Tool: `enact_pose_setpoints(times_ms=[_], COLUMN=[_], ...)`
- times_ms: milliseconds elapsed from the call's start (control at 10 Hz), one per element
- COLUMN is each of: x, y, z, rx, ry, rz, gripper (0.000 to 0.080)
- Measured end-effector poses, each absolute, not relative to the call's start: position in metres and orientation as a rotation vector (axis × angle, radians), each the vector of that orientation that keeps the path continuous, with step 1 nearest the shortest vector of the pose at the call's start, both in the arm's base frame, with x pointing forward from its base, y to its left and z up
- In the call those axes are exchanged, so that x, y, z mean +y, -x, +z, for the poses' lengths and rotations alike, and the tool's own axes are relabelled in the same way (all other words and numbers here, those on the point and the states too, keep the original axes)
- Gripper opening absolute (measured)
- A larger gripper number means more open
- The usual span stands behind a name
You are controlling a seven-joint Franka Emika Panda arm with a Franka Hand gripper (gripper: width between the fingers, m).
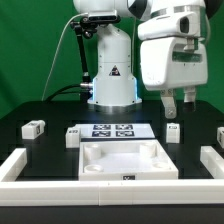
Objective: Assemble one leg
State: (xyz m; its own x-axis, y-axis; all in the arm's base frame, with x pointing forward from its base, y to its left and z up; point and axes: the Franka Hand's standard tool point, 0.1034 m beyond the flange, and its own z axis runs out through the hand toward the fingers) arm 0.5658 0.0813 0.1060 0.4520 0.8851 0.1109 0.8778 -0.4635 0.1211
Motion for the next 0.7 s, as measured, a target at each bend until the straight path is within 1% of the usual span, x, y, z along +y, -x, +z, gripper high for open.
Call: enact_pose_setpoints(times_ms=[100,200,300,500,700], x=[0.076,0.061,0.047,0.052,0.05], y=[-0.562,-0.557,-0.559,-0.559,-0.558], z=[0.1,0.095,0.094,0.094,0.093], rx=[1.699,1.706,1.671,1.674,1.675], ry=[-2.57,-2.584,-2.616,-2.613,-2.612], rz=[0.199,0.131,0.11,0.117,0.115], gripper=[0.065,0.065,0.065,0.065,0.065])
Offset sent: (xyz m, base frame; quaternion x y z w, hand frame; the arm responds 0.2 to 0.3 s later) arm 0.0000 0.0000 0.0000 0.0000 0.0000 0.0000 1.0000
